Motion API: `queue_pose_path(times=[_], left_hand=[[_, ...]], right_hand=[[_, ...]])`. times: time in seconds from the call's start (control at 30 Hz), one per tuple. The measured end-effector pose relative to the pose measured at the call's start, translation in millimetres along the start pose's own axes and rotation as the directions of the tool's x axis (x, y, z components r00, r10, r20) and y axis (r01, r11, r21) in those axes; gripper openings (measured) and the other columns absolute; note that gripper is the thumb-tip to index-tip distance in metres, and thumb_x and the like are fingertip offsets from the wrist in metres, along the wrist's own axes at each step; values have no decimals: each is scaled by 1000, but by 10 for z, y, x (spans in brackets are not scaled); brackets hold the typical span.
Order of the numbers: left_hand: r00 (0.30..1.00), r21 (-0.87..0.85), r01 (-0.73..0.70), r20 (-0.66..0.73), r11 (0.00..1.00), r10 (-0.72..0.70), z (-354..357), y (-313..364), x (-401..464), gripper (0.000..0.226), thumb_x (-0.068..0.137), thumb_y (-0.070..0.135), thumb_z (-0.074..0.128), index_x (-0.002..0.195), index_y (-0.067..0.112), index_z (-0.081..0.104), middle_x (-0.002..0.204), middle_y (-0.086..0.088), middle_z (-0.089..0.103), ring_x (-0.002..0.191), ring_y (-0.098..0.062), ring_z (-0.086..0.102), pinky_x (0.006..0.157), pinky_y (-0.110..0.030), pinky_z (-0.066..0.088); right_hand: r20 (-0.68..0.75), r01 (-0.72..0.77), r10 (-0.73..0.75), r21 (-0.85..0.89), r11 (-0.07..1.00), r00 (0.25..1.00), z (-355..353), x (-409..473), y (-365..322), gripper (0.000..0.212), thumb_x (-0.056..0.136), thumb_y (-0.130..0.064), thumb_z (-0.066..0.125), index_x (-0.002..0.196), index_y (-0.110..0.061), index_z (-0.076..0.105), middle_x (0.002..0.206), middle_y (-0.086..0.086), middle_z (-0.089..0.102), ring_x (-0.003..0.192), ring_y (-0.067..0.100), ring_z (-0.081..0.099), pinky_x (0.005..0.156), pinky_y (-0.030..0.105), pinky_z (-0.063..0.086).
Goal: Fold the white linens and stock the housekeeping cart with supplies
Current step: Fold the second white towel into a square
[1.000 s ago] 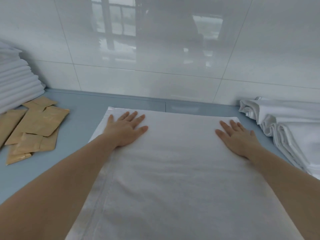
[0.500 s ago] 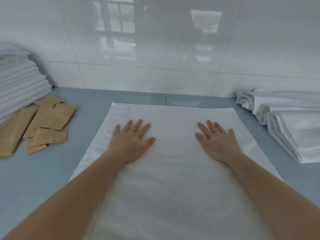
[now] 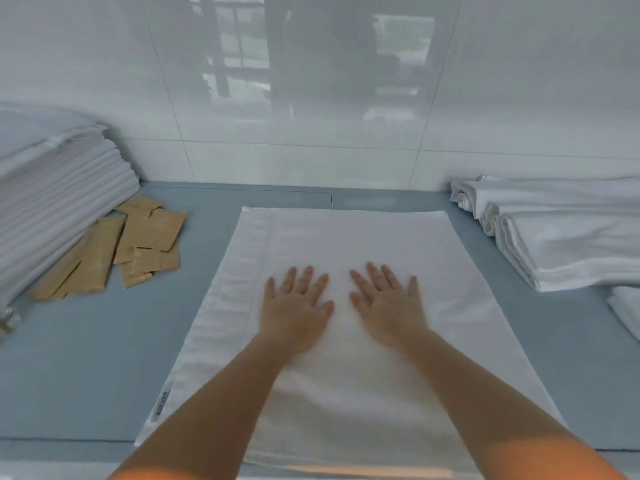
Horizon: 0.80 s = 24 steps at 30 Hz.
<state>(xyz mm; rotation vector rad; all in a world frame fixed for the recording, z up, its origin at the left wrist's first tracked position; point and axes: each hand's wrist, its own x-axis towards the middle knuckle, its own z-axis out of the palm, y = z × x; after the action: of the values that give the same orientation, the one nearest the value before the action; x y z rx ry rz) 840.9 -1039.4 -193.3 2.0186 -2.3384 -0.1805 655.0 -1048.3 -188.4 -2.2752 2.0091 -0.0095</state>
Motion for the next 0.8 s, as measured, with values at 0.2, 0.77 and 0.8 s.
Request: queue_pose_path(times=[0.2,0.77,0.8], left_hand=[[972,17,231,35,973,-232,-111,-879,-400,62,94,62,12,151,41,-1,160,11,-7,147,-17,-7,118,-47,-2],[998,9,-31,63,999,30,28,200,-440,68,84,70,1,147,47,-12,158,11,-18,145,-19,-21,111,-60,-12],[997,10,-30,67,1000,29,19,195,-377,68,84,70,1,147,47,-12,158,11,-18,145,-19,-21,111,-60,-12]], right_hand=[[79,-298,301,-49,953,950,-133,-446,1037,58,96,-60,8,150,-43,-5,160,-9,-12,148,15,-9,117,53,-3],[74,-79,79,-2,997,994,51,-506,-42,55,92,-63,2,144,-52,-14,158,-16,-17,146,22,-18,110,65,-10],[86,-81,81,-1,997,993,32,-432,-41,56,93,-63,3,144,-51,-14,158,-15,-18,146,22,-18,110,65,-10]])
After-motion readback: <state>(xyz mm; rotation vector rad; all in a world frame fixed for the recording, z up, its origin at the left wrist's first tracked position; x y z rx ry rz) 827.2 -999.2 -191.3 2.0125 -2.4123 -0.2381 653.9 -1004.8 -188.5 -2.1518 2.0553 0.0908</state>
